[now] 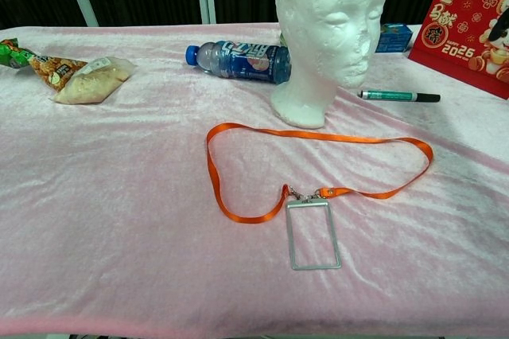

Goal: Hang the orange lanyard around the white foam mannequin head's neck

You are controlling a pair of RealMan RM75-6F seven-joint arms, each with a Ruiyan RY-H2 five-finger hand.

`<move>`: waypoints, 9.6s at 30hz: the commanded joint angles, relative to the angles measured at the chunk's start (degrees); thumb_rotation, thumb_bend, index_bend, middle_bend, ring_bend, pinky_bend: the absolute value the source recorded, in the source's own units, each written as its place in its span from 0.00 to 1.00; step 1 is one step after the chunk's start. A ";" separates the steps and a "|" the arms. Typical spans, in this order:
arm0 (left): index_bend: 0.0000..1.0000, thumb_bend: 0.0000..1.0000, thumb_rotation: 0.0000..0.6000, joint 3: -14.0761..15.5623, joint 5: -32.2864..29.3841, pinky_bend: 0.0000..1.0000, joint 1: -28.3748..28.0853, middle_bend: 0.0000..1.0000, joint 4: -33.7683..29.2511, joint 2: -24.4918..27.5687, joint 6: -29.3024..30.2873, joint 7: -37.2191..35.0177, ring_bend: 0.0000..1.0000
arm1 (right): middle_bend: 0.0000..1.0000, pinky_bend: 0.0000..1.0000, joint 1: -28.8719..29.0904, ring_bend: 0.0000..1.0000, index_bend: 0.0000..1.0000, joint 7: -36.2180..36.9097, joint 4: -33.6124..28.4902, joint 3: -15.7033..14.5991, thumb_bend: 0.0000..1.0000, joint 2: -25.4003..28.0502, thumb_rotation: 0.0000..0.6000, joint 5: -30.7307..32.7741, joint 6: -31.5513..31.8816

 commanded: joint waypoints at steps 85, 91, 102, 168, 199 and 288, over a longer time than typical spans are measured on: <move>0.22 0.19 1.00 1.09 -8.65 0.03 19.33 0.10 2.17 -3.96 3.84 72.93 0.00 | 0.12 0.15 4.08 0.15 0.57 24.97 23.33 9.06 0.26 -26.52 1.00 13.07 -13.85; 0.22 0.19 1.00 0.90 -8.76 0.03 19.38 0.10 2.76 -4.30 3.53 72.79 0.00 | 0.12 0.15 3.82 0.15 0.60 25.70 24.22 9.18 0.28 -26.88 1.00 12.36 -14.37; 0.22 0.19 1.00 0.34 -9.66 0.03 19.33 0.10 4.08 -5.19 2.60 72.18 0.00 | 0.13 0.15 3.76 0.16 0.62 26.51 25.40 9.64 0.32 -27.47 1.00 11.69 -15.63; 0.41 0.21 1.00 -14.39 -93.15 0.00 -13.98 0.10 22.48 -31.39 -21.59 122.23 0.00 | 0.13 0.15 2.91 0.16 0.68 24.75 20.62 9.66 0.47 -25.50 1.00 10.79 -14.38; 0.45 0.21 1.00 -19.02 -89.92 0.00 -12.71 0.10 26.83 -38.47 -19.09 119.46 0.00 | 0.13 0.15 2.59 0.16 0.68 25.34 21.03 9.59 0.47 -25.11 1.00 10.47 -14.43; 0.58 0.45 1.00 -17.77 -56.21 0.00 -0.21 0.14 12.26 -28.04 -15.34 106.66 0.00 | 0.15 0.15 -10.97 0.17 0.70 40.83 -10.95 11.39 0.47 0.30 1.00 -7.03 -0.69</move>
